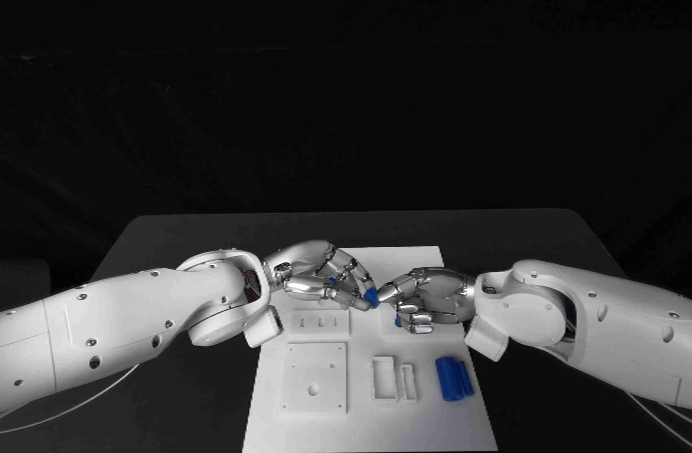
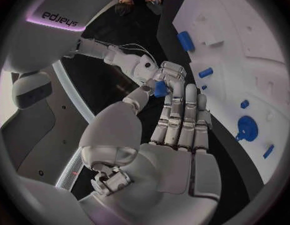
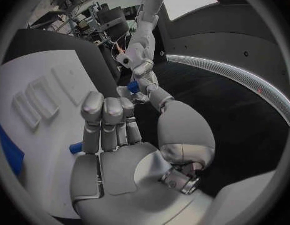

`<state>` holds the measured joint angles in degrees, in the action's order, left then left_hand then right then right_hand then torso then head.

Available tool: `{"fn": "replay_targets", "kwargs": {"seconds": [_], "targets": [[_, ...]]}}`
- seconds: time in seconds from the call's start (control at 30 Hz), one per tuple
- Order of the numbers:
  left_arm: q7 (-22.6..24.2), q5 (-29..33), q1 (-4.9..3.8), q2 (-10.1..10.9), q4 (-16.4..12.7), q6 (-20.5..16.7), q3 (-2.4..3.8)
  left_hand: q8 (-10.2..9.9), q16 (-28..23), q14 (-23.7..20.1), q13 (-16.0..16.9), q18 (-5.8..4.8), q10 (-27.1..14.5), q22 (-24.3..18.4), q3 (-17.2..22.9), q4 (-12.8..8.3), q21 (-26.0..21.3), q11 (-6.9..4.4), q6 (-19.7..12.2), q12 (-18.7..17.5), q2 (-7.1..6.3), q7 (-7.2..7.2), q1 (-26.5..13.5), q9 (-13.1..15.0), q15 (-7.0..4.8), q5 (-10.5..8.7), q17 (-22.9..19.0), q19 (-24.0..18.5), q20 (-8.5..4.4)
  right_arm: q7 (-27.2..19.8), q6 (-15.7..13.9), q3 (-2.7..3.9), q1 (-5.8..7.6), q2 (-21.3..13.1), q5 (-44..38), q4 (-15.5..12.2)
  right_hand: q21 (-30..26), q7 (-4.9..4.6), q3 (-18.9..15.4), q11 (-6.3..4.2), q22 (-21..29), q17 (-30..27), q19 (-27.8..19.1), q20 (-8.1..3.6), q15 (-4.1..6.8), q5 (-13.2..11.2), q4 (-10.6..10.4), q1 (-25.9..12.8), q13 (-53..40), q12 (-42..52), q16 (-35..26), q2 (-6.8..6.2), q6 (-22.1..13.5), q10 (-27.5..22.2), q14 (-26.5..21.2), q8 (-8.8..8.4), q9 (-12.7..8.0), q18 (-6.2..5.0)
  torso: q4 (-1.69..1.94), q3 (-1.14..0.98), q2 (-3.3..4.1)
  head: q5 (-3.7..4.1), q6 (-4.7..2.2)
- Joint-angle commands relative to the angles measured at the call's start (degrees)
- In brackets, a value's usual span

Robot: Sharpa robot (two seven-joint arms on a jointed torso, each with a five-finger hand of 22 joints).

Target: Assemble the parts on the task board

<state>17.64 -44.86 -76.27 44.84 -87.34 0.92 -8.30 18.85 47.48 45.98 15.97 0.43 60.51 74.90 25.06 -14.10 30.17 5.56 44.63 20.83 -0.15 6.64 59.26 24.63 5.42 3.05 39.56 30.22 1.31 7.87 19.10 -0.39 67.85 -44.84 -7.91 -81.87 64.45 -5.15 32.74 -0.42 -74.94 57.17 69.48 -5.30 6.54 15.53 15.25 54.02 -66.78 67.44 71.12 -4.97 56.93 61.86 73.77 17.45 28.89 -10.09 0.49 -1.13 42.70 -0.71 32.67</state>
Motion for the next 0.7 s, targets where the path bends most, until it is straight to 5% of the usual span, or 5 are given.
{"fn": "replay_targets", "kwargs": {"seconds": [0.03,0.7], "targets": [[0.6,1.1,-0.02,-0.1,-0.1,0.3,0.06,0.5,0.5,0.1,0.3,-0.43,-0.4,1.2,0.1,0.3,0.5,-0.09,0.8,0.7,0.56,0.14,0.0,0.1,-0.28,-0.23,-0.2,0.4,-0.43,-0.1,1.5,-0.05,-0.05,0.1,-1.0,0.0,-0.2,-0.74,-0.2,-0.09,-1.0,0.1,-0.2,-0.02,0.20,0.3,0.2,0.2,-0.1,-0.1,-0.2,0.48,0.2,-0.4,-0.1,-0.13,0.1,-4.91,0.00,0.00,0.00,0.01,0.01],[-0.1,0.7,-0.03,-0.2,0.0,1.0,0.05,1.5,2.1,0.9,1.0,-0.43,-0.4,1.1,0.8,0.2,1.1,-0.52,3.8,3.2,0.86,1.22,0.4,0.3,-0.96,-0.22,-0.9,1.1,-1.03,-0.3,1.5,-0.26,-0.05,0.3,-1.1,0.1,-0.2,-0.75,-0.3,-0.08,-1.0,0.1,-0.2,0.01,0.19,0.2,0.2,0.1,-0.1,-0.1,-0.2,0.43,0.2,-0.4,-0.1,-0.15,0.1,-4.91,0.00,-0.02,0.04,0.01,0.30]]}}
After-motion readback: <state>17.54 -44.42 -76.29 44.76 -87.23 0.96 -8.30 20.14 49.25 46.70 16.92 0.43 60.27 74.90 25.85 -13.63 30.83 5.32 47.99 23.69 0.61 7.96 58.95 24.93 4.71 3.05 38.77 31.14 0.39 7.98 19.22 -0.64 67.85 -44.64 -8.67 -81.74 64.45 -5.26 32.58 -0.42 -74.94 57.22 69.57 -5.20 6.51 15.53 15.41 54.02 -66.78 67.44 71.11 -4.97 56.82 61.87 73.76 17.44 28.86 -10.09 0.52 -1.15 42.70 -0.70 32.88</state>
